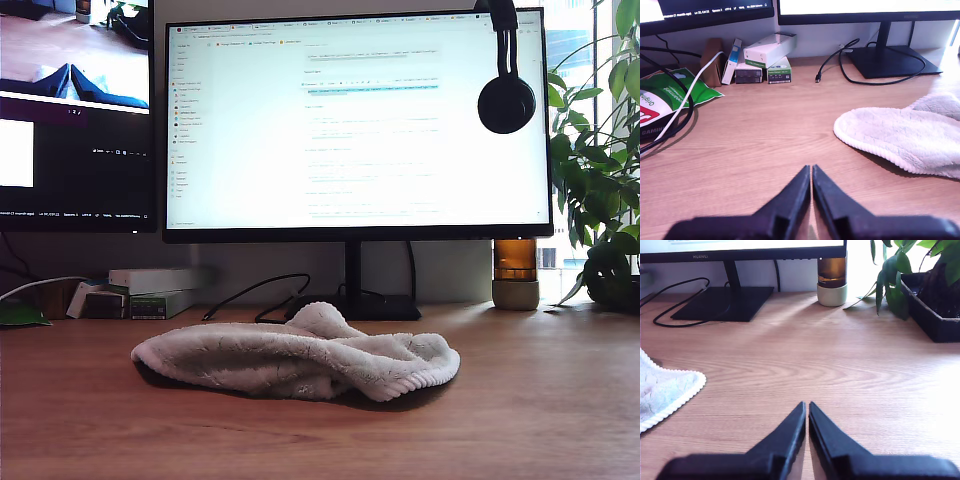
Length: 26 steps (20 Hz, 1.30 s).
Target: Fold the tea towel to a neat square and place it to the right
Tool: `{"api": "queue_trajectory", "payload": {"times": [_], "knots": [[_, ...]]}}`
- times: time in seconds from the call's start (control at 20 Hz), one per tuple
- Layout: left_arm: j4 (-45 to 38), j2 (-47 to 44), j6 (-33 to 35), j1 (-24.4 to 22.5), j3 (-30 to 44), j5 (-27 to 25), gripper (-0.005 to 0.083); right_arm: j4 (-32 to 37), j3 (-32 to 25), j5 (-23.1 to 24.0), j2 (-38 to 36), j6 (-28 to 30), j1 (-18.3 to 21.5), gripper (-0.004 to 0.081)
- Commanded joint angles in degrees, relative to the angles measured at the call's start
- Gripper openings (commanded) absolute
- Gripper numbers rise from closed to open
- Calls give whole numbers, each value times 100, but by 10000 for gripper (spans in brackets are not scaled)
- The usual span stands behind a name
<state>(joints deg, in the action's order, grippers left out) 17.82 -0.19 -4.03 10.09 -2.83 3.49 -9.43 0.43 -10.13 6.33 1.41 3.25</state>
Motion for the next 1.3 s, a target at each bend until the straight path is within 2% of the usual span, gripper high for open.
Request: {"api": "queue_trajectory", "payload": {"times": [0.0,0.35,0.5,0.65,0.95,1.25], "knots": [[-721,-55,-7,9,46,11,-22,269,0,-2,13,144,-35,-13],[-789,-55,-52,11,46,59,-22,289,0,-63,13,107,-35,-13],[-1036,-55,-70,20,46,538,-22,337,0,-457,13,-599,-46,-13],[-1040,-52,-474,22,46,1088,-22,341,2,-745,13,-1858,-114,-13],[-1036,55,-1019,20,46,1926,-22,11,9,-1565,61,-2424,-411,-13],[-1252,1126,-1311,22,46,2857,-22,-258,142,-2085,522,-2894,-745,-13]]}}
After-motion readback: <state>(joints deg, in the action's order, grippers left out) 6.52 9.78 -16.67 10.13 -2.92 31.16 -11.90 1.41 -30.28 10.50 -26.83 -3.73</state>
